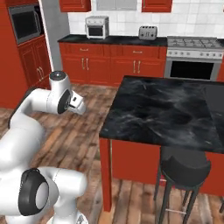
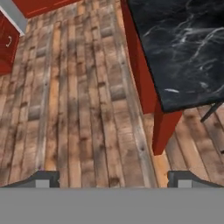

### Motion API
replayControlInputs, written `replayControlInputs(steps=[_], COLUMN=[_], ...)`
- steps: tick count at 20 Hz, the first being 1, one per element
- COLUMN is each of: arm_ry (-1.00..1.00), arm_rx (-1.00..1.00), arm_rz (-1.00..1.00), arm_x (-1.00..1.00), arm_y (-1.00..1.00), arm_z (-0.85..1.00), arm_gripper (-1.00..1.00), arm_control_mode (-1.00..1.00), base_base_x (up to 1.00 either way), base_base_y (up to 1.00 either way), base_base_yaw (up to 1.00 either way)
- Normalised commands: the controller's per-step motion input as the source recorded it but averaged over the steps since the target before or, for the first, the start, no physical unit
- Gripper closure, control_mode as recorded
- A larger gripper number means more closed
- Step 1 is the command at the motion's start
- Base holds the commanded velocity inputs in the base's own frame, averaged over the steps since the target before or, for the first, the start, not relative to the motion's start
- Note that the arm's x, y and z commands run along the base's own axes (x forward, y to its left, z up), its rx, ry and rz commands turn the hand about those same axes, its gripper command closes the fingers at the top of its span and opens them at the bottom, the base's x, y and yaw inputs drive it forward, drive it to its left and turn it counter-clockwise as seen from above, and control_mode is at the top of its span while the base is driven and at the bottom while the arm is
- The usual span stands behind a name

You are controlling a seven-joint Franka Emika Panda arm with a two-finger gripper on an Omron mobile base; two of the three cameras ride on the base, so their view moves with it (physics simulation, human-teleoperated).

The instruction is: Retrieve the butter from the fridge and place it on a plate on the dining table. Then retrieve the butter knife by the fridge and place it near the plate.

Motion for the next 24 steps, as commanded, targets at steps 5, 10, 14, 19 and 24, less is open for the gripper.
replayControlInputs(steps=[5, 10, 14, 19, 24], arm_ry=[0.00, 0.00, 0.00, 0.00, 0.00], arm_rx=[0.00, 0.00, 0.00, 0.00, 0.00], arm_rz=[0.00, 0.00, 0.00, 0.00, 0.00], arm_x=[0.00, 0.00, 0.00, 0.00, 0.00], arm_y=[0.00, 0.00, 0.00, 0.00, 0.00], arm_z=[0.00, 0.00, 0.00, 0.00, 0.00], arm_gripper=[-1.00, -1.00, -1.00, -1.00, -1.00], arm_control_mode=[1.00, 1.00, 1.00, 1.00, 1.00], base_base_x=[0.10, 0.26, 0.38, 0.53, 0.47], base_base_y=[1.00, 0.89, 0.90, 0.99, 1.00], base_base_yaw=[-0.53, -0.70, -0.72, -0.67, -0.57])
